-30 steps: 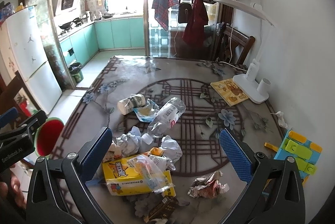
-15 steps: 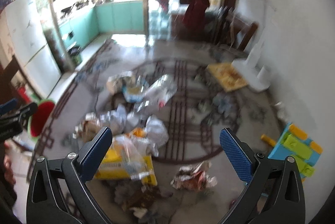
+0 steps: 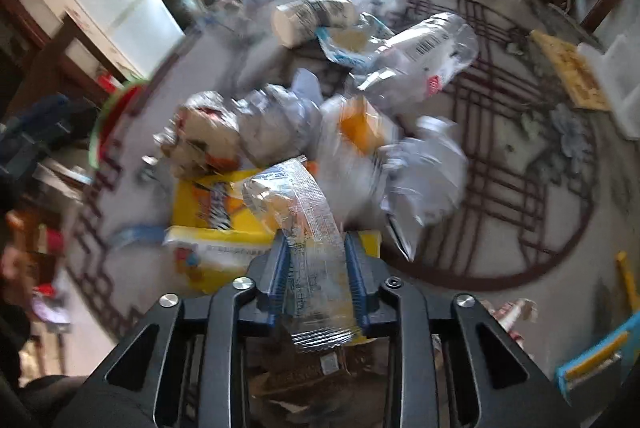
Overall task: Collect trash
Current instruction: 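Grasp a clear plastic wrapper with the right tool while the left tool grasps crumpled foil, then carry both items to the red bin and open both tools to drop them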
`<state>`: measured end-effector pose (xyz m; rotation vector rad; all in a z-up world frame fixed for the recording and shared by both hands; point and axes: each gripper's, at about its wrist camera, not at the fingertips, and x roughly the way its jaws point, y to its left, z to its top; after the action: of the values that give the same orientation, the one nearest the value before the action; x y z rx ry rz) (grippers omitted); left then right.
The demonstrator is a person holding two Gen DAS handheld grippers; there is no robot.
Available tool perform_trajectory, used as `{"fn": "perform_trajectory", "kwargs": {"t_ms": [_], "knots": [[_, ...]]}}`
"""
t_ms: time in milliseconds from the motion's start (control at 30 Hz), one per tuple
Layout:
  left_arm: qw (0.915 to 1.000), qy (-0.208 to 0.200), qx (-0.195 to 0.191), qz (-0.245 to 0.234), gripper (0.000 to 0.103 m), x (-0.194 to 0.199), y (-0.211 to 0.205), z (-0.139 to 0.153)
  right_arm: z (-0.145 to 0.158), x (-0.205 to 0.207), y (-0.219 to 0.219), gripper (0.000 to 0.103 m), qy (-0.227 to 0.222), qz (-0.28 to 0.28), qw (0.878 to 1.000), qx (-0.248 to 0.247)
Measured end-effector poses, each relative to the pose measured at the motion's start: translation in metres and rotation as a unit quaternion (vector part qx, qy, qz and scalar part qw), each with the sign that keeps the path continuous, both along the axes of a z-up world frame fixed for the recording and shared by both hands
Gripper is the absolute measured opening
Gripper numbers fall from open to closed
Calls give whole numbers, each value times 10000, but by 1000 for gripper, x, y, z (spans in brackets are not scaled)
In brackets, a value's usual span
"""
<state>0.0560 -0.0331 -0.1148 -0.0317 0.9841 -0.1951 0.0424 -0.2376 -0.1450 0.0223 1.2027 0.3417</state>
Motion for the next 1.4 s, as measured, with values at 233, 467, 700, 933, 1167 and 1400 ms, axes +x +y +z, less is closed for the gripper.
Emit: {"fn": "perform_trajectory", "kwargs": {"t_ms": [233, 467, 700, 933, 1167, 1400], "knots": [[9987, 405, -30, -316, 102, 31, -27, -33, 45, 11, -41, 16, -529, -313, 9974, 381], [9966, 788, 1, -237, 39, 53, -33, -64, 66, 23, -48, 16, -809, -358, 9946, 539], [9964, 582, -582, -183, 5, 59, 3, -51, 83, 27, -29, 16, -890, -347, 9943, 475], [9964, 106, -840, -36, 2, 64, 84, -14, 110, 34, 29, 16, -1260, -328, 9910, 310], [9964, -115, -591, 599, 2, 70, 187, -7, 101, 49, 111, 16, -1078, -35, 9928, 526], [9875, -55, -144, 1568, 2, 68, 295, -18, 76, 72, 210, 16, -768, 611, 9907, 947]]}}
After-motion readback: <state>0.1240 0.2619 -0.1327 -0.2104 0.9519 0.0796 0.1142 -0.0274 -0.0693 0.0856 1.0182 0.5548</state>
